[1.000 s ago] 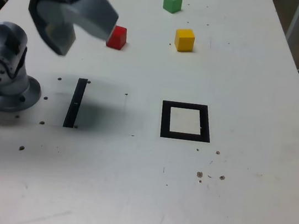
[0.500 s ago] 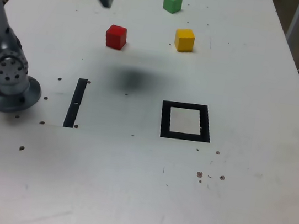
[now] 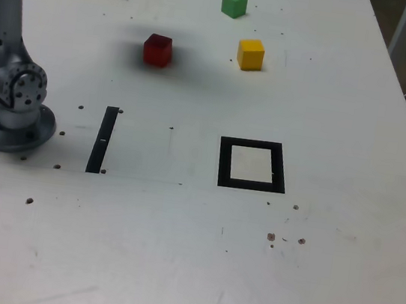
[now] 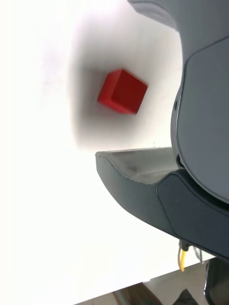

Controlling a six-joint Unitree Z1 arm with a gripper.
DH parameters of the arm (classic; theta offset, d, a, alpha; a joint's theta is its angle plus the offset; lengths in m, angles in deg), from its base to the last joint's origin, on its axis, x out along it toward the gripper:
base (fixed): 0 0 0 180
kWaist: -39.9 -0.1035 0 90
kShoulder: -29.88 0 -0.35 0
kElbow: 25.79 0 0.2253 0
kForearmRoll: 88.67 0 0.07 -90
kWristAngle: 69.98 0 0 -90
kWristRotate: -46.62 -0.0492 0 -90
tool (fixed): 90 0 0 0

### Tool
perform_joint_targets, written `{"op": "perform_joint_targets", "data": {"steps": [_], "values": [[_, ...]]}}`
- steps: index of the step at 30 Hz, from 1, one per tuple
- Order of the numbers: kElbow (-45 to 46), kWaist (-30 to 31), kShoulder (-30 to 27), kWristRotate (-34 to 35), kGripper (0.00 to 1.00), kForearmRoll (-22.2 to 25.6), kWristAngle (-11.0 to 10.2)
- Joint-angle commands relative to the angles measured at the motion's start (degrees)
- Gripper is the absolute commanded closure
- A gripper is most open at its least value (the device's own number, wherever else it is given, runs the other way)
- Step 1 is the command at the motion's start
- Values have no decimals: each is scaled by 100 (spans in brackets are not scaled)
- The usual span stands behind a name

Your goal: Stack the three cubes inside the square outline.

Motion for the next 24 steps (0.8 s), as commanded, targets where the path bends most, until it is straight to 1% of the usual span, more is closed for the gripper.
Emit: {"op": "perform_joint_targets", "data": {"steps": [1, 5, 8, 12, 15, 20, 24], "values": [[328, 6, -97, 27, 0, -276, 12], [1100, 156, -186, 77, 1, -1033, 207], [1368, 279, -193, 84, 1, -1316, 286], [1451, 345, -96, 85, 1, -1413, 320], [1404, 412, 93, 86, 1, -1440, 313], [1250, 490, 391, 100, 3, -1444, 255], [1223, 491, 444, 145, 7, -1403, 210]]}}
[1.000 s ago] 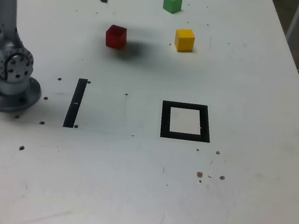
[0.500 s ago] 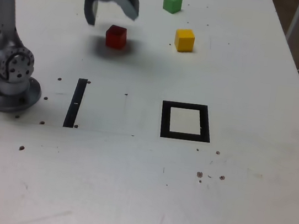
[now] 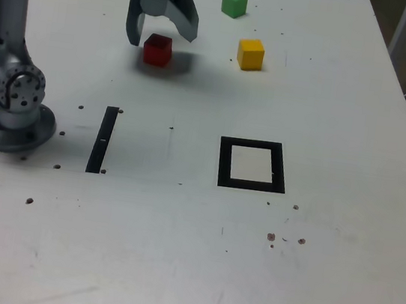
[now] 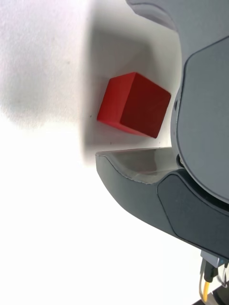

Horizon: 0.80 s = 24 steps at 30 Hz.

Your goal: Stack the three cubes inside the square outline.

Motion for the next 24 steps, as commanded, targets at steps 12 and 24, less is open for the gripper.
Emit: {"op": "perform_joint_targets", "data": {"steps": [12, 24], "values": [[130, 116, -29, 28, 18, 8, 139], [249, 180, -92, 53, 23, -221, 383]]}}
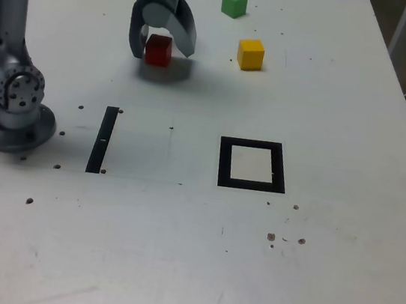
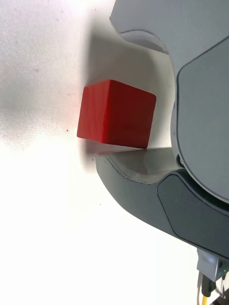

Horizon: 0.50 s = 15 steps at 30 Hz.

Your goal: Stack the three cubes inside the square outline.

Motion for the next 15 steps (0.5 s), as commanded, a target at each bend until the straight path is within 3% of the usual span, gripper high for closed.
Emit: {"op": "perform_joint_targets", "data": {"steps": [1, 15], "values": [[-93, 2, -6, 13, 24, 23, 4], [-271, 3, 312, 23, 29, 27, 3]]}}
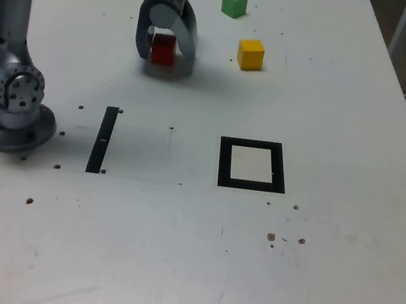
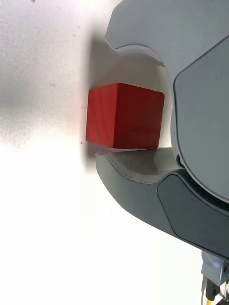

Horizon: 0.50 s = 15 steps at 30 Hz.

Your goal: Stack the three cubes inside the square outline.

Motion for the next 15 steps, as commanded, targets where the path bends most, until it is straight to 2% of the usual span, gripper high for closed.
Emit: {"op": "perform_joint_targets", "data": {"steps": [1, 10, 12, 15], "values": [[-16, 3, 1, 19, 30, -14, 3], [60, 2, 1, 209, 43, -45, -18], [81, 2, 10, 301, 49, -84, -41], [134, 2, -1, 430, 64, -234, -73]]}}
